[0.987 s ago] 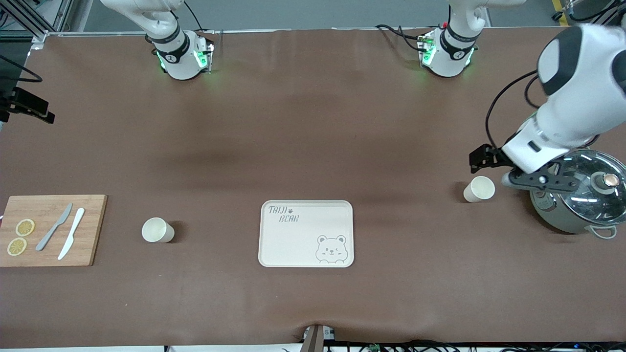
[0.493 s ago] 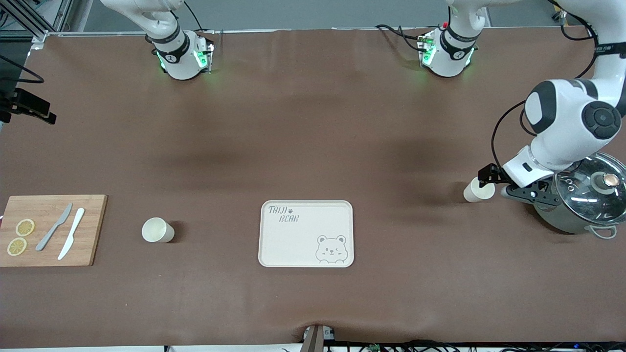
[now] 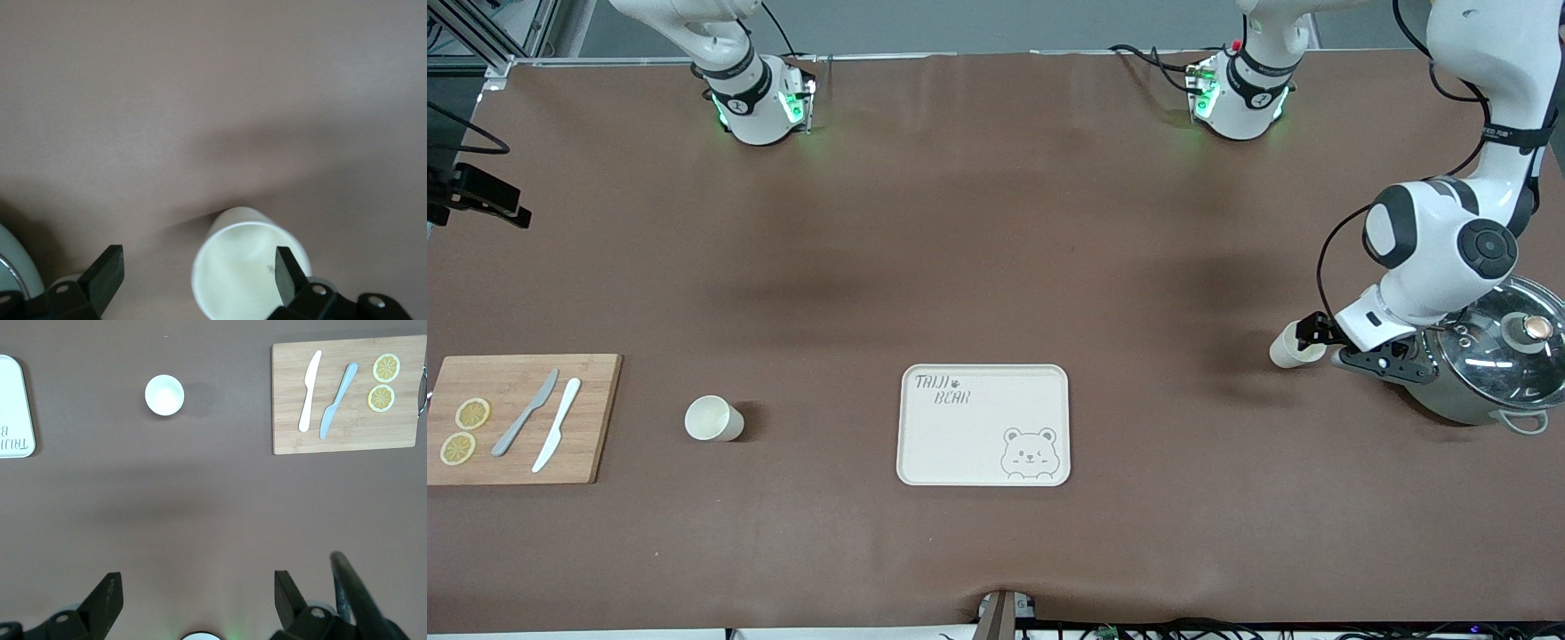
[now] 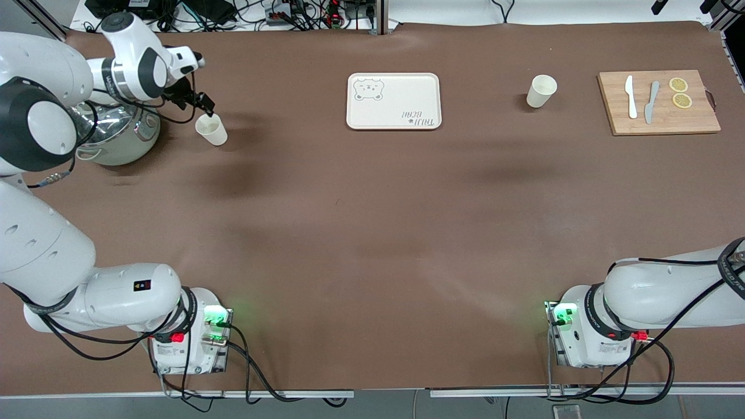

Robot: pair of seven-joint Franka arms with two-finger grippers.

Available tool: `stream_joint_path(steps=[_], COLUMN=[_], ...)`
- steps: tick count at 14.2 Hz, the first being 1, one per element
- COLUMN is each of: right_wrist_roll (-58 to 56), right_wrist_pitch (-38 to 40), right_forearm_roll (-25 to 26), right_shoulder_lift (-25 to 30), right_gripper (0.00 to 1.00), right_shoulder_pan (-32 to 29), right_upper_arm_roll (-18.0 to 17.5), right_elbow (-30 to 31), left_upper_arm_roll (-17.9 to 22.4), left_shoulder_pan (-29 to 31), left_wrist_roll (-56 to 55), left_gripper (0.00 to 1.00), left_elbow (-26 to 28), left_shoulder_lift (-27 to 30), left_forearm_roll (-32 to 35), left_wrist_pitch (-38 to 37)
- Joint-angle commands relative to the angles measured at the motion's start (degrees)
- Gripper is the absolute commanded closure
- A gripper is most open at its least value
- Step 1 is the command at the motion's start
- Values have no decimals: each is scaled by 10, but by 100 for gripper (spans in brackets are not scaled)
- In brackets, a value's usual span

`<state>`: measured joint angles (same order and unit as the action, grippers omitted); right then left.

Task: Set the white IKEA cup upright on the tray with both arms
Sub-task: 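Reach the left gripper down to the white cup beside the pot and grasp it, then carry the cup with the left gripper over the white tray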

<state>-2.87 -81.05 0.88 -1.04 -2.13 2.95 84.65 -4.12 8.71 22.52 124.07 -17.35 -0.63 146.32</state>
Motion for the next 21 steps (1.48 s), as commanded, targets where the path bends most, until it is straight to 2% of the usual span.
stream_joint_path(steps=[1,6,13,14,21], right_wrist_roll=[6,6,6,6,-3], right_wrist_pitch=[-11,-23,-11,-10,-2], right_forearm_roll=[-2,3,0,0,1], right_shoulder_lift=[15,13,9,9,9], right_gripper=[0,0,0,0,0], right_shoulder_pan=[-2,-3,-9,-10,-10], right_upper_arm_roll=[-3,-3,-2,0,-1], right_elbow=[14,6,-5,-4,-2], left_upper_arm_roll=[-4,-5,-7,-7,-7], left_shoulder_pan=[17,18,17,17,18], left_wrist_roll=[14,14,5,2,12], left_gripper=[0,0,1,99,100], left_elbow=[25,49,49,53,53], left_shoulder_lift=[6,5,-11,-9,-10], left_forearm_roll=[14,14,13,13,13], left_wrist_pitch=[33,63,68,68,68])
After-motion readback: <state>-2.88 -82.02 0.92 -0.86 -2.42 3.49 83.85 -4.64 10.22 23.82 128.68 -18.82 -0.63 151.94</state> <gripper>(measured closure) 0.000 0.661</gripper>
